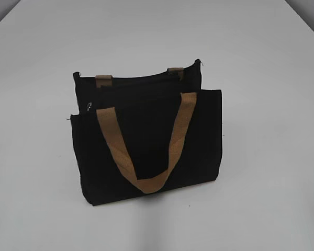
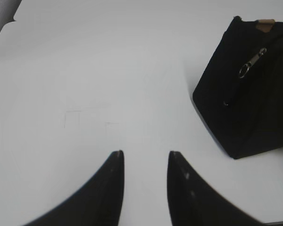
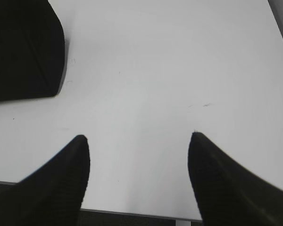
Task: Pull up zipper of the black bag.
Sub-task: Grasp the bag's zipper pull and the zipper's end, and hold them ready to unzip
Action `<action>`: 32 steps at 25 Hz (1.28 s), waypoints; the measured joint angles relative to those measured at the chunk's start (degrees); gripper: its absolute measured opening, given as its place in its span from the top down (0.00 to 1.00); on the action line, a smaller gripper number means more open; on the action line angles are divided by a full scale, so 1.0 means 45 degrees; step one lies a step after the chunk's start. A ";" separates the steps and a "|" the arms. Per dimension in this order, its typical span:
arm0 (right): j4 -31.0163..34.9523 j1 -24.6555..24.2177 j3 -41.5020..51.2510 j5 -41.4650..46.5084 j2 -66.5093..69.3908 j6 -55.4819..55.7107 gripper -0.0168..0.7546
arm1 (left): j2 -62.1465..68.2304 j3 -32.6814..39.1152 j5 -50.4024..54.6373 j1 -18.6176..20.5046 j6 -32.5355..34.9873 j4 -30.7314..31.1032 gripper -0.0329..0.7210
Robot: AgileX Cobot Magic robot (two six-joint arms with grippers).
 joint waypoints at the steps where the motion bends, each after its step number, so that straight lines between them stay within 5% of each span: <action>1: 0.0000 0.0000 0.0000 0.0000 0.0000 0.0000 0.32 | 0.0000 0.0000 0.0000 0.0000 0.0000 0.0000 0.64; 32: 0.0000 0.0000 0.0000 0.0000 0.0000 0.0000 0.32 | 0.0135 0.0000 -0.0011 0.0000 0.0000 0.0011 0.64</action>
